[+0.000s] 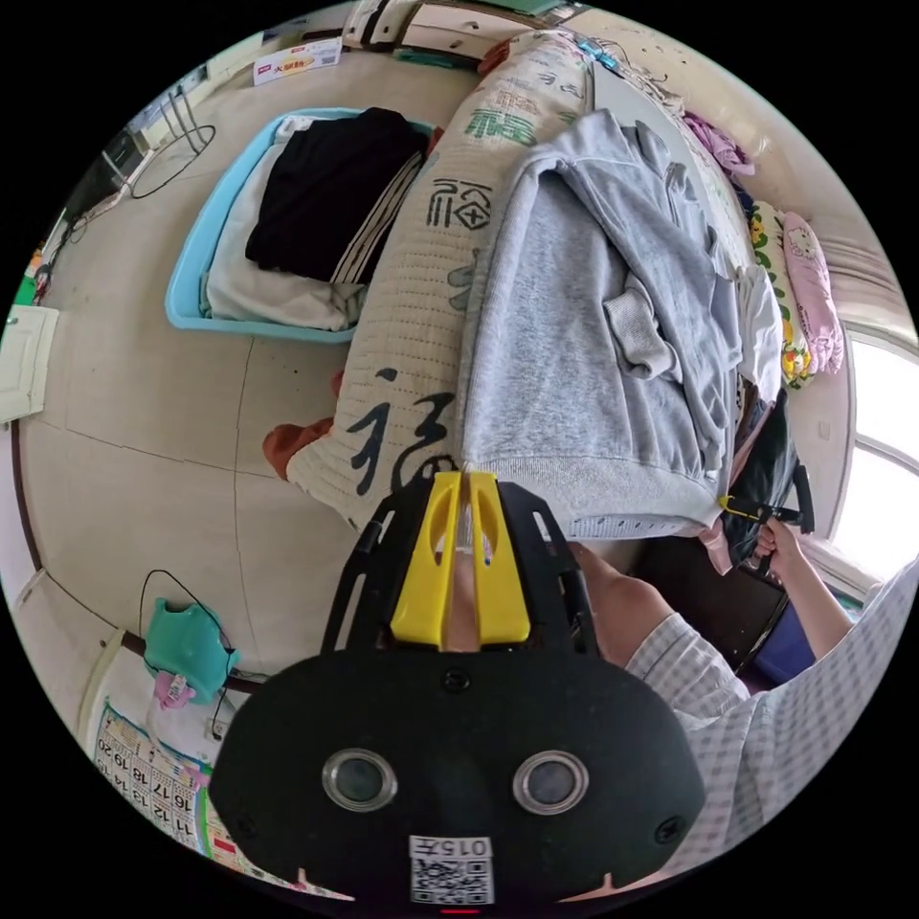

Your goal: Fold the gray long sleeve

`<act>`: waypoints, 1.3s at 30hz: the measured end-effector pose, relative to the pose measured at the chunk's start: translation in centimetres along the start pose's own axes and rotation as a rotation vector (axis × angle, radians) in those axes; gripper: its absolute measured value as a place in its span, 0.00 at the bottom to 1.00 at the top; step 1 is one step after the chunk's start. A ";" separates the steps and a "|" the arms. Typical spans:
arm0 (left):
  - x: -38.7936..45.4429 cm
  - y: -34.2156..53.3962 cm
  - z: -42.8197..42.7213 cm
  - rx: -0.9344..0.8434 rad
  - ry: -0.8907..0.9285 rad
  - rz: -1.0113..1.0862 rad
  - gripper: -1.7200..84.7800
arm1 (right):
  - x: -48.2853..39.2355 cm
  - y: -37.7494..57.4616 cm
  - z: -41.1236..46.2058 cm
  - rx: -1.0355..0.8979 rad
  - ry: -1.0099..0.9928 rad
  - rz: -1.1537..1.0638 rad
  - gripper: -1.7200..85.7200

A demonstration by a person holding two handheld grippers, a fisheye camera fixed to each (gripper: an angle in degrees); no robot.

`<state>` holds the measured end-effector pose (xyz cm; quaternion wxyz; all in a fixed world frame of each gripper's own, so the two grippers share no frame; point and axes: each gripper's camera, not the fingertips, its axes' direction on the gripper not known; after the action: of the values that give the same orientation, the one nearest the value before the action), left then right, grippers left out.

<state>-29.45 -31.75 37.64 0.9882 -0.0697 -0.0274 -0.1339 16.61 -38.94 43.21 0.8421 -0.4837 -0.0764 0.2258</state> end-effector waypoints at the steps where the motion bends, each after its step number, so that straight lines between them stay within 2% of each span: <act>1: 0.1 0.2 0.1 -0.004 -0.004 -0.006 0.03 | 0.0 0.1 0.0 -0.004 0.001 0.005 0.07; 4: 0.2 0.8 0.2 0.014 0.028 -0.070 0.04 | 0.1 0.7 -0.3 -0.005 -0.085 0.045 0.08; 7: 0.4 1.5 -0.7 0.065 0.019 -0.079 0.05 | -0.3 2.5 -2.7 0.062 -0.065 0.078 0.09; 11: 1.9 2.1 -2.7 0.068 -0.114 -0.083 0.07 | -3.3 4.5 -7.1 0.308 -0.097 -0.054 0.10; 16: 8.4 1.9 -3.6 0.112 -0.120 0.130 0.11 | -6.3 1.1 -6.8 0.307 -0.118 -0.186 0.13; 20: 15.8 0.7 -1.6 0.139 0.026 0.377 0.14 | -6.1 -0.7 -5.1 0.209 -0.258 -0.195 0.15; 24: 21.5 -0.7 1.2 0.078 0.288 0.484 0.15 | -5.8 -0.3 -5.8 0.159 -0.324 -0.225 0.09; 28: 24.7 -0.8 2.3 0.067 0.335 0.604 0.17 | -6.8 1.1 -9.0 0.162 -0.442 -0.323 0.04; 31: 26.0 -0.2 2.0 0.106 0.283 0.692 0.19 | -7.6 1.5 -11.8 0.204 -0.650 -0.341 0.02; 33: 27.2 0.8 1.8 0.156 0.152 0.784 0.21 | -8.7 0.9 -13.1 0.215 -0.822 -0.344 0.02; 37: 28.3 2.2 2.0 0.245 0.017 0.805 0.21 | -11.4 -0.1 -14.1 0.209 -0.859 -0.366 0.02; 39: 28.3 2.6 1.9 0.308 -0.014 0.727 0.19 | -13.3 -0.2 -14.5 0.203 -0.860 -0.389 0.02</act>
<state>-1.60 -36.33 41.25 0.9698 0.0732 -0.0276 0.2311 9.91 -56.43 37.06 0.8038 -0.2385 -0.4841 0.2501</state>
